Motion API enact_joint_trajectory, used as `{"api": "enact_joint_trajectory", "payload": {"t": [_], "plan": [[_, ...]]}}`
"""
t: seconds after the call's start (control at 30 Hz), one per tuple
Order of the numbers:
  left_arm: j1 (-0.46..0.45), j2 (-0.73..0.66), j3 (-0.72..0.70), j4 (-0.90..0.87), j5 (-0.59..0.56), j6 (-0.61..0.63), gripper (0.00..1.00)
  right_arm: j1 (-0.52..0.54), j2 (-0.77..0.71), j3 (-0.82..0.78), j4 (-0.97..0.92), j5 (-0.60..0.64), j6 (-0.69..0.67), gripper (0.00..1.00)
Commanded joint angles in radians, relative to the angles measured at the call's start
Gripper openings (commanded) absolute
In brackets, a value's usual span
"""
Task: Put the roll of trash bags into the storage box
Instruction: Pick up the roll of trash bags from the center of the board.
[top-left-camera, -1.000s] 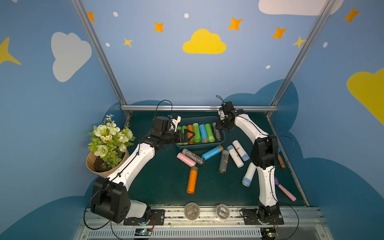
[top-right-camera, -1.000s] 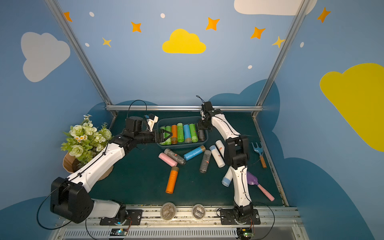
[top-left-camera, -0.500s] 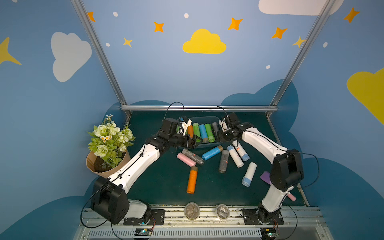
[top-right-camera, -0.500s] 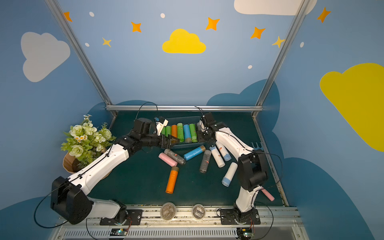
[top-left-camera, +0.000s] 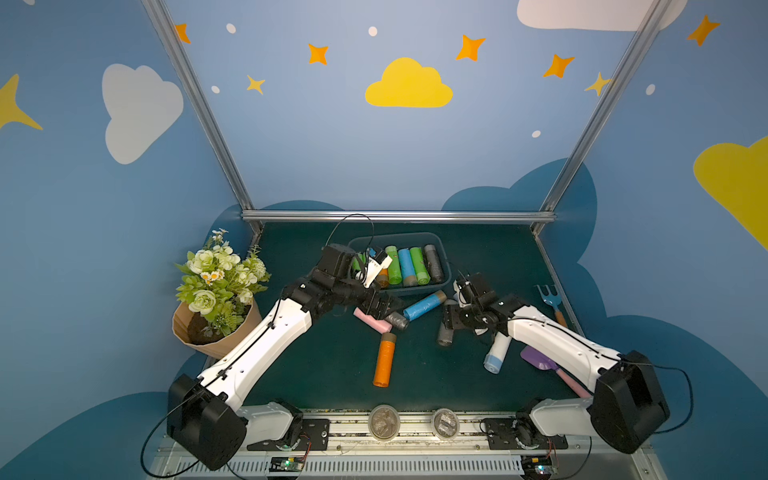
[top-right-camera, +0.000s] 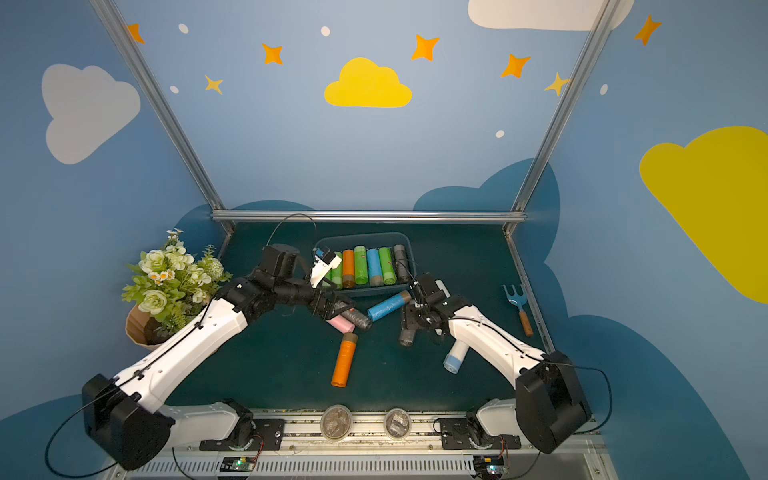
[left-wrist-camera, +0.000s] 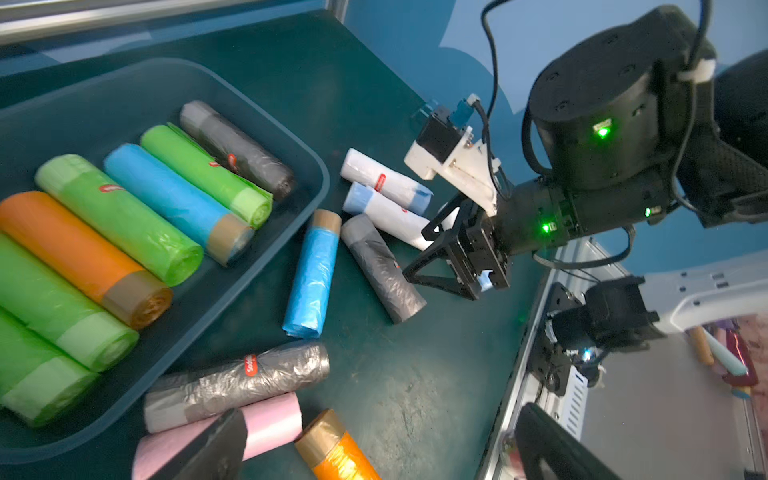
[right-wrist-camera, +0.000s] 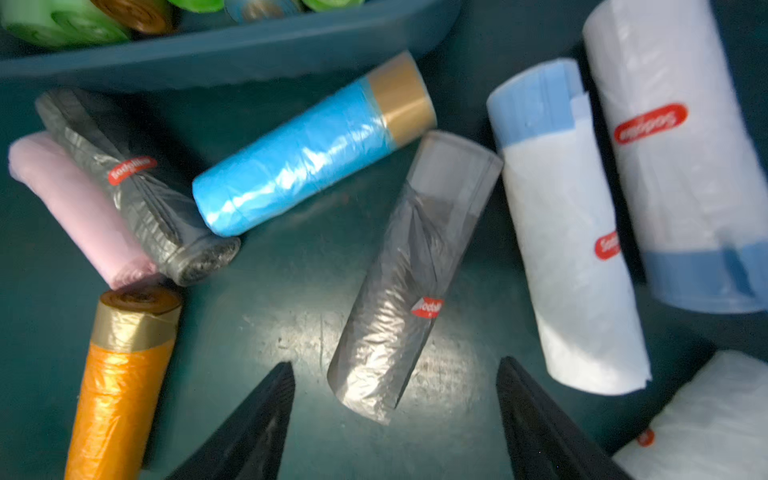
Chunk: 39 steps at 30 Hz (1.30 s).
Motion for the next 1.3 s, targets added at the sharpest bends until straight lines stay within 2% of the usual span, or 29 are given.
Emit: {"api": "enact_joint_trajectory", "payload": {"t": [0.0,0.2,0.57,0.87,1.0,1.27], "plan": [[-0.023,-0.054,-0.107,0.113,0.102,0.132,1.00,0.021,-0.039,-0.042,0.038,0.034,0.058,0.77],[-0.093,-0.058,-0.151,0.073,0.082,0.276,1.00,0.045,-0.033,-0.081,0.080,0.034,0.097,0.78],[-0.123,-0.026,-0.132,0.037,0.090,0.283,1.00,0.046,0.142,-0.015,0.108,0.074,0.120,0.75],[-0.135,-0.015,-0.119,0.024,0.084,0.274,1.00,0.036,0.248,0.017,0.141,0.076,0.126,0.62],[-0.139,-0.017,-0.117,0.022,0.088,0.271,1.00,0.032,0.262,0.014,0.155,0.079,0.142,0.52],[-0.150,-0.018,-0.113,0.004,0.086,0.277,1.00,0.017,0.276,0.006,0.149,0.088,0.156,0.42]]}}
